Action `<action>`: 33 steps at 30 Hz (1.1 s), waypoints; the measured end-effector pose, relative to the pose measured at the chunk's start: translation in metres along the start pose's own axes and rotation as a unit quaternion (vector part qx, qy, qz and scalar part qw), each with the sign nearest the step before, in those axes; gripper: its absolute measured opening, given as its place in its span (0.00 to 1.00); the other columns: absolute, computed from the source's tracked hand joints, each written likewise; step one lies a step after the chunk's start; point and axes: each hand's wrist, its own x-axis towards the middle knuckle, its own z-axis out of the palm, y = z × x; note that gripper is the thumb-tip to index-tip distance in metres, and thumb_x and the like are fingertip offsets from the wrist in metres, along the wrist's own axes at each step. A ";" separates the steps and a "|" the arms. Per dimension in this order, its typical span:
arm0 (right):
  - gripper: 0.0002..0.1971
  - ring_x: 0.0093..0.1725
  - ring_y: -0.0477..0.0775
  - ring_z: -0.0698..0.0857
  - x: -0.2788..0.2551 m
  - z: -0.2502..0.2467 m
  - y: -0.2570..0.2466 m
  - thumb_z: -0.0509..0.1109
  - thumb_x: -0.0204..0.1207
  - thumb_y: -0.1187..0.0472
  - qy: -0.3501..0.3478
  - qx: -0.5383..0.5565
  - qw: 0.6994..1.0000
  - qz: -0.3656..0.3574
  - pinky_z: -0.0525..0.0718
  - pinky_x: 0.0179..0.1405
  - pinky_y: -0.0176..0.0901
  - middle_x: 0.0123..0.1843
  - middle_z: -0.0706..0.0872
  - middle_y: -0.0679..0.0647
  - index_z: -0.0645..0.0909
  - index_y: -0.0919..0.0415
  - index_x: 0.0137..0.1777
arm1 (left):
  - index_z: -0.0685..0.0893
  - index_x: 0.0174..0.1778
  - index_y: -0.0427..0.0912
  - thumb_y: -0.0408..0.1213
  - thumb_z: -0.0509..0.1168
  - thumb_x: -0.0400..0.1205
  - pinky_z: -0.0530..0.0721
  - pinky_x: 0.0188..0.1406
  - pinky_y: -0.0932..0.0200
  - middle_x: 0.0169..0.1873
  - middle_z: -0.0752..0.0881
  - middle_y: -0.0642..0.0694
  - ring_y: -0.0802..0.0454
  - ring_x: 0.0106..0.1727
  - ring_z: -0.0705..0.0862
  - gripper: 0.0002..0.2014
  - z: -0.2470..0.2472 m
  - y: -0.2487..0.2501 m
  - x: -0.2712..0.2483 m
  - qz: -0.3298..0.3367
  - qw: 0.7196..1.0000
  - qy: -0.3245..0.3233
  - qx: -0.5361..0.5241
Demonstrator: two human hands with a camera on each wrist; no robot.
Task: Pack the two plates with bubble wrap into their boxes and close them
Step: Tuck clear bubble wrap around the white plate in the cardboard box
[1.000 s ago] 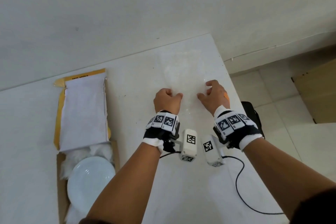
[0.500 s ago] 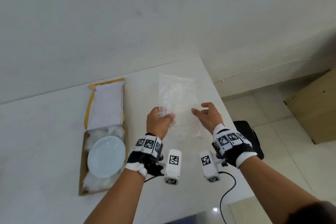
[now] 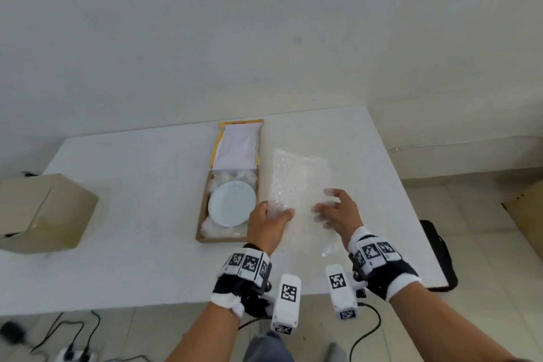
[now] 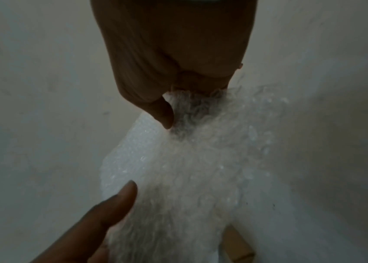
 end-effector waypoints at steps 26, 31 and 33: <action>0.25 0.44 0.60 0.82 0.034 0.208 0.027 0.64 0.75 0.63 0.079 -0.329 0.940 -0.050 0.78 0.43 0.44 0.43 0.80 0.56 0.66 0.47 0.71 | 0.74 0.62 0.45 0.38 0.70 0.77 0.79 0.46 0.58 0.37 0.81 0.50 0.48 0.43 0.82 0.19 -0.185 -0.064 0.124 0.037 0.983 -0.015 0.179; 0.24 0.52 0.64 0.83 0.057 0.207 0.034 0.64 0.75 0.60 0.067 -0.392 0.917 -0.034 0.81 0.52 0.49 0.47 0.84 0.57 0.64 0.47 0.71 | 0.73 0.61 0.44 0.39 0.70 0.77 0.83 0.50 0.53 0.38 0.82 0.49 0.46 0.45 0.84 0.19 -0.178 -0.069 0.139 0.016 0.979 -0.016 0.204; 0.24 0.59 0.65 0.80 0.064 0.205 0.036 0.64 0.76 0.58 0.071 -0.414 0.907 -0.024 0.79 0.57 0.50 0.54 0.83 0.57 0.64 0.47 0.71 | 0.72 0.61 0.43 0.39 0.70 0.77 0.83 0.53 0.50 0.40 0.83 0.48 0.44 0.47 0.85 0.19 -0.175 -0.069 0.145 0.009 0.975 -0.019 0.222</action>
